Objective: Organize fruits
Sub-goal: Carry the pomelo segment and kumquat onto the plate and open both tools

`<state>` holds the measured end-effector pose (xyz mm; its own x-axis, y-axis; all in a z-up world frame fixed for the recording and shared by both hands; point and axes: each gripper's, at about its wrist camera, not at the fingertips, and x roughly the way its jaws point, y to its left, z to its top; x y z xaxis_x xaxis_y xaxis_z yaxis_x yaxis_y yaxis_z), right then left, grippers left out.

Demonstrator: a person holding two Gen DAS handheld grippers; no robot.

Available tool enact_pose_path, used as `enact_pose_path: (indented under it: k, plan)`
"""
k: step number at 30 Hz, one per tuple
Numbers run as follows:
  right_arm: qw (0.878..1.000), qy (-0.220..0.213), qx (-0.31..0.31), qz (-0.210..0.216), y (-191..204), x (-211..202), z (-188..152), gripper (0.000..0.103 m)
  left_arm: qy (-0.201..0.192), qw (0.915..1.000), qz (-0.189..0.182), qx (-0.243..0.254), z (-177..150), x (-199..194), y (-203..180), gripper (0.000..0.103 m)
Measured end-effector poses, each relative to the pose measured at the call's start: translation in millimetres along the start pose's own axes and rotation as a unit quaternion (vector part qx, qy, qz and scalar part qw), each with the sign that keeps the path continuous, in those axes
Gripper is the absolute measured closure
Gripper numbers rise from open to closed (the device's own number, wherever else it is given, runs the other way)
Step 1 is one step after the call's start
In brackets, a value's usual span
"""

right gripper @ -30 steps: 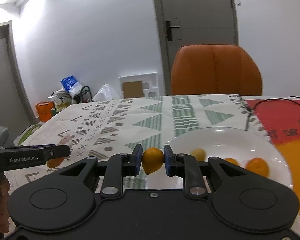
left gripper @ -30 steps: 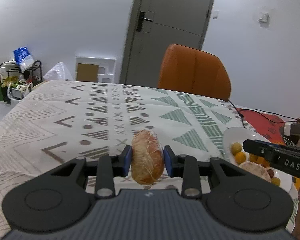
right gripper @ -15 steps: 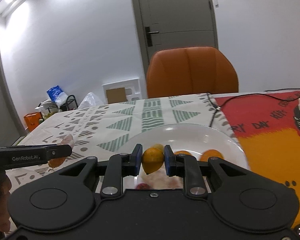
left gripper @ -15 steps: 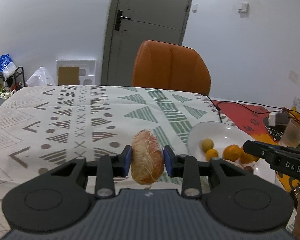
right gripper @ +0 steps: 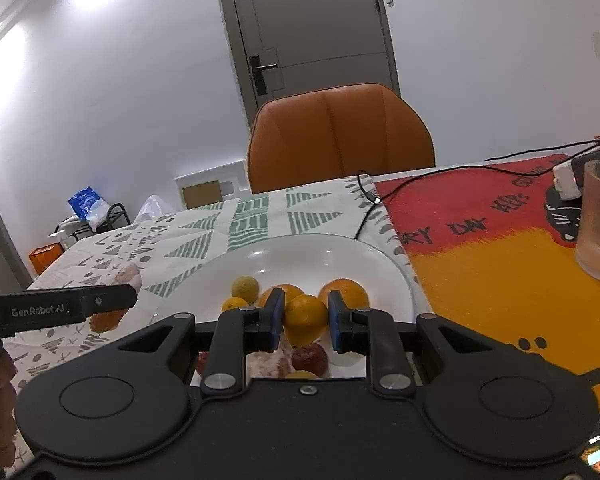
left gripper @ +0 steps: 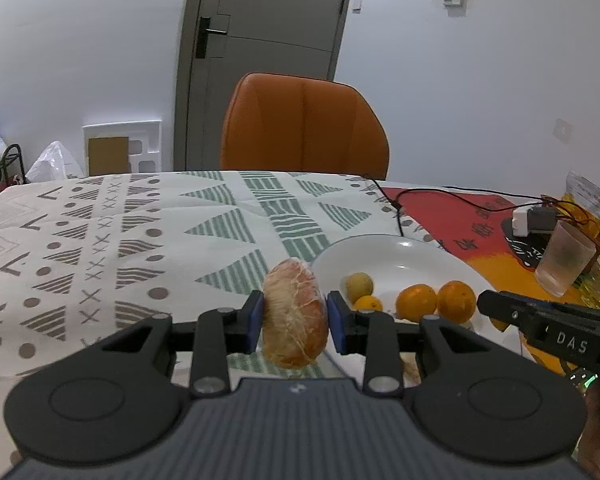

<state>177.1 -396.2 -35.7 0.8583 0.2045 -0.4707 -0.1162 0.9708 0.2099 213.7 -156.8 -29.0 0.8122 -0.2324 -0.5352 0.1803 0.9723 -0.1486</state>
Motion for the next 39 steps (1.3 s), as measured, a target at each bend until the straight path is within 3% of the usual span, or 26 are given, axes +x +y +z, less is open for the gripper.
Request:
enact_pose_path:
  k: [3,7,14,19,25,30,33,39]
  plan:
    - [1.0,0.001,0.004,-0.004,-5,-1,-1,0.081,0.001,1.0,-0.005,0.003,1,3,-7,0.07]
    - [1.0,-0.005,0.005,-0.014,-9,-7,-3,0.066,0.003,0.9999,-0.013,0.007,3,8,-16,0.07]
    - [0.999,-0.011,0.028,-0.015,-23,-17,0,0.066,0.004,0.9997,-0.018,0.013,9,12,-29,0.07]
    - [1.0,-0.005,0.028,-0.006,-20,-17,-3,0.066,-0.005,0.9997,-0.013,0.017,11,4,-33,0.064]
    - [1.0,-0.004,0.024,0.014,-6,-17,-5,0.064,-0.023,0.9996,0.012,0.009,12,-17,-16,0.041]
    - [0.999,-0.006,0.02,0.028,7,-18,-5,0.056,-0.029,0.9987,0.042,0.001,11,-33,0,0.022]
    - [0.999,-0.01,0.016,0.036,17,-22,-5,0.049,-0.034,0.9978,0.057,-0.002,8,-45,10,0.017]
    - [0.999,-0.013,0.003,0.052,37,-28,-5,0.044,-0.03,0.9962,0.081,-0.005,3,-66,24,0.013]
